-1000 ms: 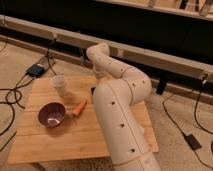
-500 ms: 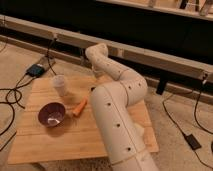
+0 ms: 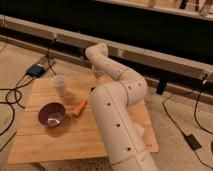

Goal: Push the eraser across the table

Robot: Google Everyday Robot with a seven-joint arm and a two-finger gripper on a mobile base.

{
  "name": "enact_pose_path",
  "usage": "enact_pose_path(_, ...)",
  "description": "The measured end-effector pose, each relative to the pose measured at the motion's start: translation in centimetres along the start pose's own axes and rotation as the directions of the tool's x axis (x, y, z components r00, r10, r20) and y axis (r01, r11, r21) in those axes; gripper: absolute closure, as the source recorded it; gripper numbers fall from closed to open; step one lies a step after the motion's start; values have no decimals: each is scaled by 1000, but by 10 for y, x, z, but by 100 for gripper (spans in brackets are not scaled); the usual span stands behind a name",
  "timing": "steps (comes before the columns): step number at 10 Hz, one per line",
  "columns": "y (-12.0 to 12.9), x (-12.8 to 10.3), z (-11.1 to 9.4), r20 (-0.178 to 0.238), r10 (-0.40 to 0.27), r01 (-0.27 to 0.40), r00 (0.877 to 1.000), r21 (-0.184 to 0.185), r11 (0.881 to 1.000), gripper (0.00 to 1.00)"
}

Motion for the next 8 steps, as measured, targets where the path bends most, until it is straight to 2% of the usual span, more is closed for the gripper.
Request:
enact_pose_path(5,1,-1,0,2,-3,3,1000,0,1000,35)
enact_pose_path(8,8,-7,1,27,-39,39,999,-1,999,35)
